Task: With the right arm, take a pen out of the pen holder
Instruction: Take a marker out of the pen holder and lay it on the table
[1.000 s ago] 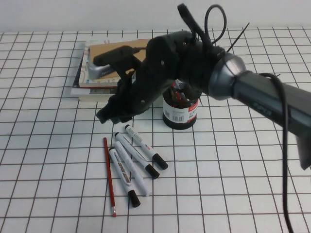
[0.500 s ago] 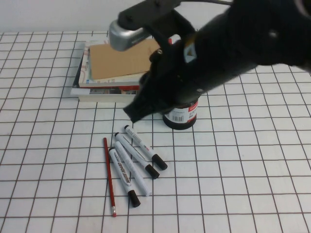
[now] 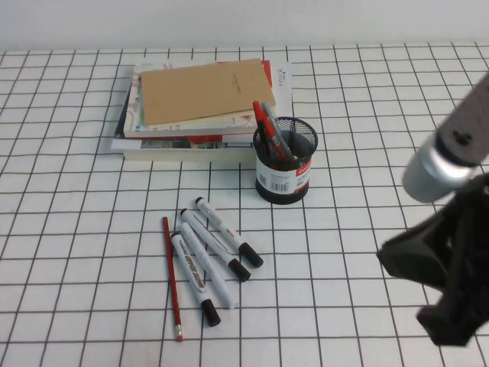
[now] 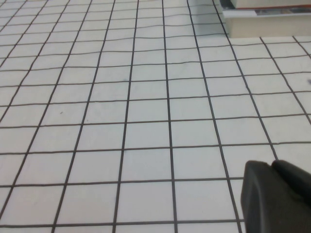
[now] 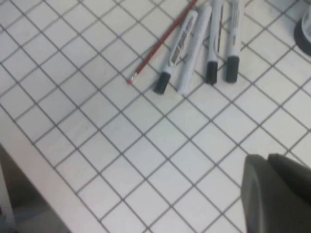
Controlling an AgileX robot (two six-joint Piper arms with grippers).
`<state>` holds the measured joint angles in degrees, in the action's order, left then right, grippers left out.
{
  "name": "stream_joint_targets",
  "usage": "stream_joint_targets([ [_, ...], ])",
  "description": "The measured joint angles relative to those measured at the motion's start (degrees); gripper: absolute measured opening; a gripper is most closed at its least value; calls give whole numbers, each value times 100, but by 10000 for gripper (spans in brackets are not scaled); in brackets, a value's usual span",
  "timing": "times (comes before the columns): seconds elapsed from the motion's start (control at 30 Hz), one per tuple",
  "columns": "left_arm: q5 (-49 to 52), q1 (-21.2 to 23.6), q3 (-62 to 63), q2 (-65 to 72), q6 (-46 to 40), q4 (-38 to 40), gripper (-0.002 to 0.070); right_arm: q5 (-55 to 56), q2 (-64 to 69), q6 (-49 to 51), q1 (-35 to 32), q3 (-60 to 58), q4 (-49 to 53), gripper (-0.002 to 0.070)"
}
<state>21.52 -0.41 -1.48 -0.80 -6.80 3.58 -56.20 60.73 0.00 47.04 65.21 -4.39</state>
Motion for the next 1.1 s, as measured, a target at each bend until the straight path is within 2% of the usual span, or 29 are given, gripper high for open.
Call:
stream_joint_targets([
  [0.27,0,0,0,0,0,0,-4,-542,-554,0,0,-669,343,-14],
  [0.4,0,0,0,0,0,0,-5,-212,-739,178,0,-1160,669,-15],
  [0.5,0,0,0,0,0,0,-4,429,-1003,457,-162,-1701,1069,-15],
  [0.6,0,0,0,0,0,0,-5,1346,-1485,540,-805,-2440,1178,-15],
  [0.83,0,0,0,0,0,0,-5,3599,-2981,562,-3036,-4566,1262,-15],
  [0.97,0,0,0,0,0,0,-5,4068,-3937,562,-3977,-5521,1273,-15],
  [1.1,0,0,0,0,0,0,-5,4094,-4923,573,-4331,-6186,1273,-15],
])
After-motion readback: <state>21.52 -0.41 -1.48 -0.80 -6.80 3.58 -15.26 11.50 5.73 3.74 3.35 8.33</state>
